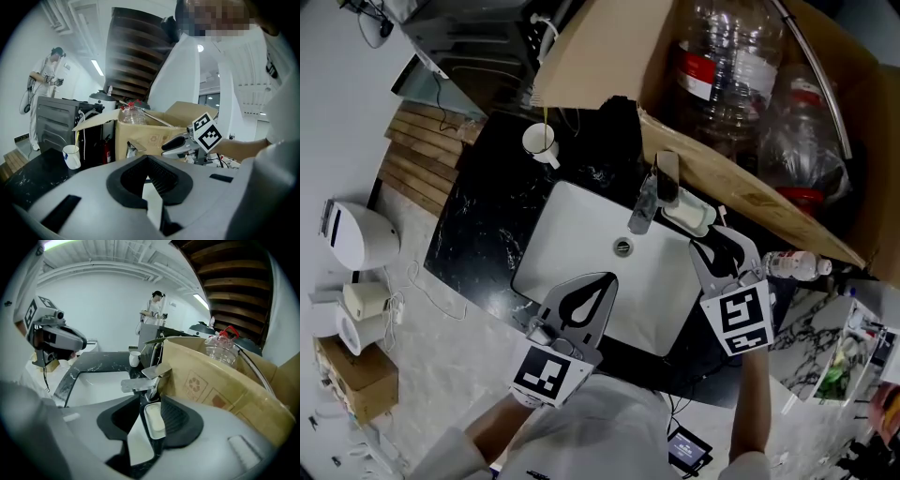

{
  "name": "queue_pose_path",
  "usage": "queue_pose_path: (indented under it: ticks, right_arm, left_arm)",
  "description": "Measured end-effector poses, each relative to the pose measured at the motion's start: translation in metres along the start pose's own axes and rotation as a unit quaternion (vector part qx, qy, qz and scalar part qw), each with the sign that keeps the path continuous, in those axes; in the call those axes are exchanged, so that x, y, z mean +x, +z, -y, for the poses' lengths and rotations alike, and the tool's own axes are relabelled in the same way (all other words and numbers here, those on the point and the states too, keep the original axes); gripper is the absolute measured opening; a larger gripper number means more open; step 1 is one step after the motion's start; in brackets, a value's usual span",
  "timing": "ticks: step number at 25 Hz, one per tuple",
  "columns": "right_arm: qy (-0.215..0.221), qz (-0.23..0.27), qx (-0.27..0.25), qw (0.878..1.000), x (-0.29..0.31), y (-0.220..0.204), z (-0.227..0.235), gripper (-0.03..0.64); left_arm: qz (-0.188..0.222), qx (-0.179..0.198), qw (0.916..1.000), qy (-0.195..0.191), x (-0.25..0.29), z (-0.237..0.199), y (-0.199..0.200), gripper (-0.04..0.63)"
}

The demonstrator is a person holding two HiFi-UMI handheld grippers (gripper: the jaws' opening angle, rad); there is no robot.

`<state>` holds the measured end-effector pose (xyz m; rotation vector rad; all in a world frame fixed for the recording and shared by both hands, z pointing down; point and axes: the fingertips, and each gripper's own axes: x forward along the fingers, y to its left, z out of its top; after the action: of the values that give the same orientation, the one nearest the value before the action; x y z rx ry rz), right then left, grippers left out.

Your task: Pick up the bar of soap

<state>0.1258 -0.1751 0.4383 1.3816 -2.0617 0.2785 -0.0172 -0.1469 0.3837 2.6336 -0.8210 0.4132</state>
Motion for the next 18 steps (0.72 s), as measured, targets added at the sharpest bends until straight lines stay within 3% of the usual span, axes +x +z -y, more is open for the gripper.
queue_pose_path:
  ticks: [18]
  right_arm:
    - [0.051,-0.107,-0.062,0.991,0.082,-0.045,0.018,0.165]
  left_arm:
    - [-0.017,-0.007,0.9998,-0.010,0.039,-0.017,-0.016,0.006]
